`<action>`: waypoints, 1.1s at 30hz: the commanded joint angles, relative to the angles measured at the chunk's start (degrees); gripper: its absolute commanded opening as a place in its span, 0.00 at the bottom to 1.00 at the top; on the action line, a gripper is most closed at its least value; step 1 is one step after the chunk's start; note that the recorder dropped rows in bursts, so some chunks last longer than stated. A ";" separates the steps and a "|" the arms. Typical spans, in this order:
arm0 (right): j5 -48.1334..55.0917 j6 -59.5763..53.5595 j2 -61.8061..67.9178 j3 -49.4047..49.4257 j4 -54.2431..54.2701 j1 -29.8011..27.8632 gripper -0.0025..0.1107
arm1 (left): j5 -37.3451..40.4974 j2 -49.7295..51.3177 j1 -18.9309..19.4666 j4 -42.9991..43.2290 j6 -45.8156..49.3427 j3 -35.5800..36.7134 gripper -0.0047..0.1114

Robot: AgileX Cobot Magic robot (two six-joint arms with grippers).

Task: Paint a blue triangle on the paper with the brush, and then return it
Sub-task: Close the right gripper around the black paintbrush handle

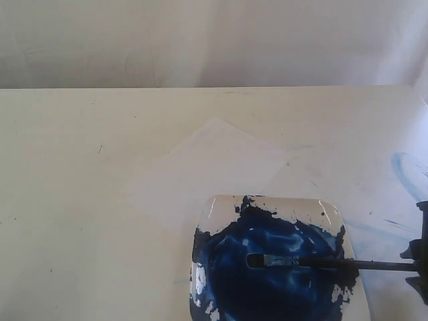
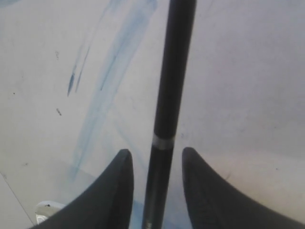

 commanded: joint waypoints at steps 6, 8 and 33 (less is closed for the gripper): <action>0.02 -0.12 0.08 -0.11 -0.52 0.13 0.28 | 0.14 0.15 0.09 0.01 -0.40 0.27 0.04; 0.02 -0.12 0.08 -0.11 -0.52 0.13 0.25 | 0.14 0.15 0.09 0.01 -0.40 0.27 0.04; -0.78 1.44 -8.64 -0.10 -0.26 0.13 0.02 | 0.14 0.15 0.09 0.01 -0.40 0.27 0.04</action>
